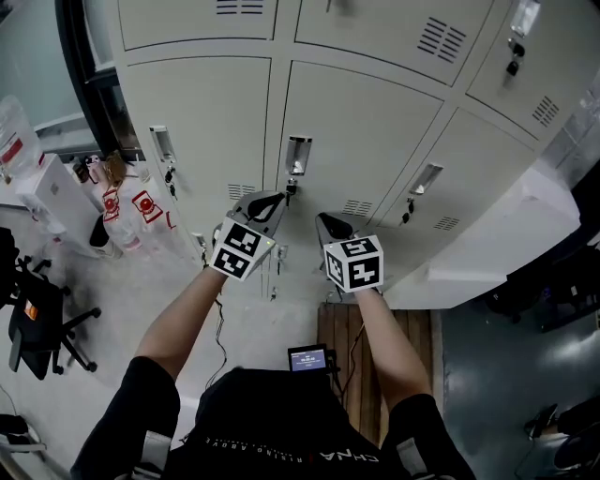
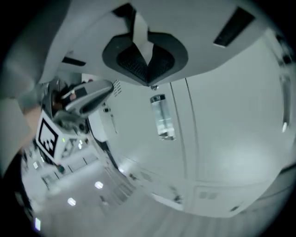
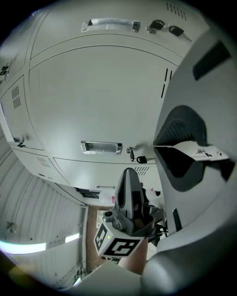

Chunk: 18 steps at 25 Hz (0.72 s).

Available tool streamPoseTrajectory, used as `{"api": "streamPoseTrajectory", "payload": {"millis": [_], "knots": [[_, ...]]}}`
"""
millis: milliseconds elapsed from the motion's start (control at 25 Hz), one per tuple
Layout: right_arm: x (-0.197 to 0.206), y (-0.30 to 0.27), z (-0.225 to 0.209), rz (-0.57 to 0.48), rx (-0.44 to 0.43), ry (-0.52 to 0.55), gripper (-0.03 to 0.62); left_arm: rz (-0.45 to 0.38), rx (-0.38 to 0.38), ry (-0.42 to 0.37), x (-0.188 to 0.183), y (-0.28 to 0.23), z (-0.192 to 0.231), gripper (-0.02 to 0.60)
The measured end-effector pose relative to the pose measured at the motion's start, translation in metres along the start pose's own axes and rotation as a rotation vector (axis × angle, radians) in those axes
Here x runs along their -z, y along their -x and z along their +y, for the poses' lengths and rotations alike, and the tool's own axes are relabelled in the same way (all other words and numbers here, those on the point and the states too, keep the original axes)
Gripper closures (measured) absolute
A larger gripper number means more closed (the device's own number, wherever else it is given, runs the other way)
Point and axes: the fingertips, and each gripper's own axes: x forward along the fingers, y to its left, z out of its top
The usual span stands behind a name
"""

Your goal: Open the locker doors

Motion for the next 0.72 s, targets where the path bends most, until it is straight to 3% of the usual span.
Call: {"api": "streamPoseTrajectory", "payload": {"millis": [80, 160, 720], "knots": [[-0.005, -0.001, 0.003, -0.017, -0.01, 0.004, 0.562, -0.023, 0.021, 0.235, 0.005, 0.004, 0.008, 0.563], [-0.012, -0.003, 0.006, -0.037, -0.015, 0.008, 0.562, -0.02, 0.029, 0.304, 0.01, 0.005, 0.012, 0.563], [-0.097, -0.026, 0.031, -0.173, -0.093, 0.031, 0.56, 0.059, 0.011, 0.247, 0.012, -0.017, 0.028, 0.563]]}}
